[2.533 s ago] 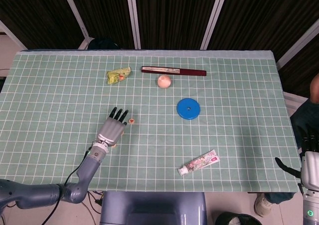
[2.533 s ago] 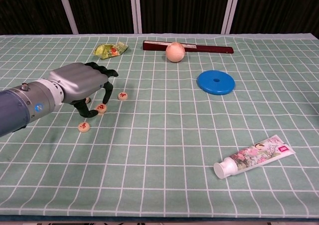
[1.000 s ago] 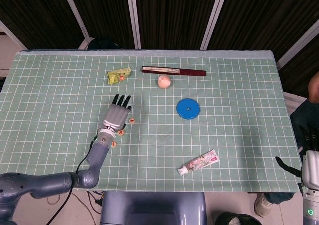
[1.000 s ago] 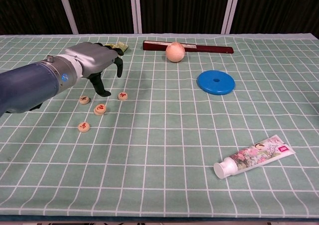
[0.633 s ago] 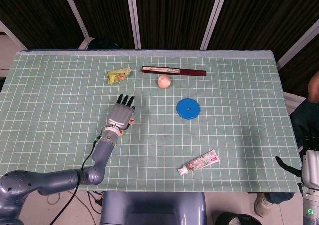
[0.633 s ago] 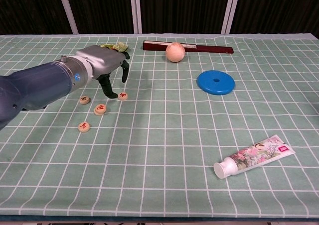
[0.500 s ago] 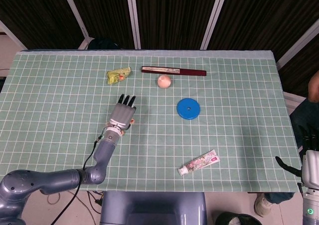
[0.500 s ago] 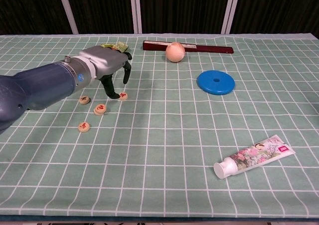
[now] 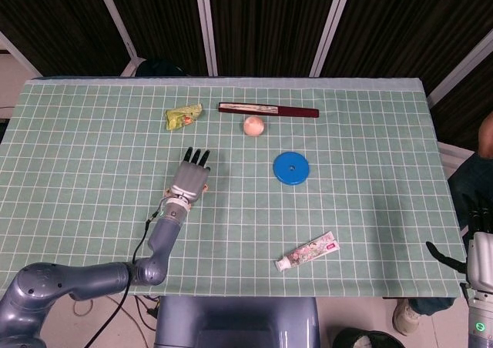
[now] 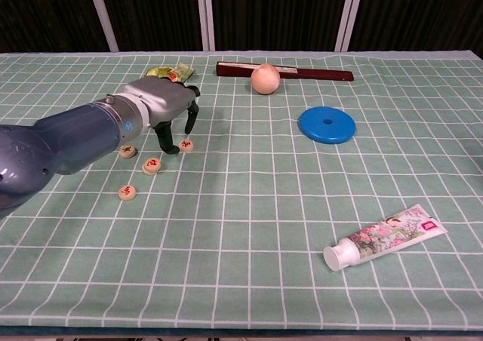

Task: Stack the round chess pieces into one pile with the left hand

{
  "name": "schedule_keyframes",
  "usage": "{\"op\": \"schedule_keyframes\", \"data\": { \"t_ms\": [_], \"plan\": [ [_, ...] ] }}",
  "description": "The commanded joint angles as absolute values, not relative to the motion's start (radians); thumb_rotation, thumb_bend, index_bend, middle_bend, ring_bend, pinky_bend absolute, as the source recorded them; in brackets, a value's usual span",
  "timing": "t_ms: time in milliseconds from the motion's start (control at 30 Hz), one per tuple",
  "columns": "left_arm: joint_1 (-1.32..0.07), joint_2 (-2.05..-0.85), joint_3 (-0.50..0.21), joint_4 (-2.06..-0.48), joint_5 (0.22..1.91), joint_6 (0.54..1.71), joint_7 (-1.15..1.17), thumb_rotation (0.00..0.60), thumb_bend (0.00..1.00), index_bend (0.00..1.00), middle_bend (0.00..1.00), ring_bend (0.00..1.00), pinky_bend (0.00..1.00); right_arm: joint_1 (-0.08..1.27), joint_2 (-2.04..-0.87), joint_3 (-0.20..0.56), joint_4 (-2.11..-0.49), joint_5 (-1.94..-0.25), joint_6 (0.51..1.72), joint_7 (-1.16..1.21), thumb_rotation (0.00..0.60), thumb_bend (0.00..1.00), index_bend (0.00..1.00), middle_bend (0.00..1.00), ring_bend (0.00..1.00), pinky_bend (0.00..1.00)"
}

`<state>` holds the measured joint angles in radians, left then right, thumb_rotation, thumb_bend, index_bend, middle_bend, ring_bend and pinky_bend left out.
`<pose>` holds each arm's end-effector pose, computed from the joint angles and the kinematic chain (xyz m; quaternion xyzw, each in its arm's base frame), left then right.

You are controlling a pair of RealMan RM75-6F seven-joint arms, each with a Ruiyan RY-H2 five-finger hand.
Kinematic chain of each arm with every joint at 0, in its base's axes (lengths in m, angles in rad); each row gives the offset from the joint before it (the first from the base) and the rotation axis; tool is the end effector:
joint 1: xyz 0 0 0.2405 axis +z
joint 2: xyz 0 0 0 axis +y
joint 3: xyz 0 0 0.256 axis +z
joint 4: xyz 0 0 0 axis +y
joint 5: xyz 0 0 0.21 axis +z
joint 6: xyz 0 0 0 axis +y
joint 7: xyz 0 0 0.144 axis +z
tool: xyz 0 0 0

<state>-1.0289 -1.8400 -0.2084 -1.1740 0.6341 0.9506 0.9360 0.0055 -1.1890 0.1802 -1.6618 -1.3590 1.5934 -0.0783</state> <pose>-0.0978 0.3881 -0.0881 -0.7889 -0.2706 -0.2161 0.5077 -0.3142 -0.1776 0.1730 0.4772 -0.3874 0.4146 0.6711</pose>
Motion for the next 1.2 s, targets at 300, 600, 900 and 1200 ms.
{"op": "schedule_keyframes", "data": {
  "t_ms": [300, 600, 900, 1200],
  "plan": [
    [-1.037, -1.865, -0.199, -1.141, 0.636, 0.949, 0.943, 0.6, 0.26, 0.47, 0.01, 0.0, 0.0, 0.006, -1.189, 0.181, -1.66, -1.358, 1.593, -0.075, 0.6, 0.23, 0.09, 0.01, 0.0, 0.0],
    [-1.044, -1.882, -0.192, -1.123, 0.633, 0.958, 0.971, 0.6, 0.29, 0.49, 0.01, 0.0, 0.0, 0.006, -1.189, 0.181, -1.661, -1.357, 1.593, -0.075, 0.6, 0.23, 0.09, 0.01, 0.0, 0.0],
    [-1.047, -1.893, -0.192, -1.116, 0.629, 0.961, 0.989, 0.6, 0.29, 0.49, 0.01, 0.0, 0.0, 0.006, -1.188, 0.182, -1.662, -1.355, 1.592, -0.073, 0.6, 0.23, 0.09, 0.01, 0.0, 0.0],
    [-1.047, -1.906, -0.19, -1.101, 0.621, 0.956, 1.003, 0.6, 0.29, 0.49, 0.01, 0.0, 0.0, 0.006, -1.186, 0.181, -1.663, -1.355, 1.592, -0.073, 0.6, 0.23, 0.09, 0.01, 0.0, 0.0]
  ]
}}
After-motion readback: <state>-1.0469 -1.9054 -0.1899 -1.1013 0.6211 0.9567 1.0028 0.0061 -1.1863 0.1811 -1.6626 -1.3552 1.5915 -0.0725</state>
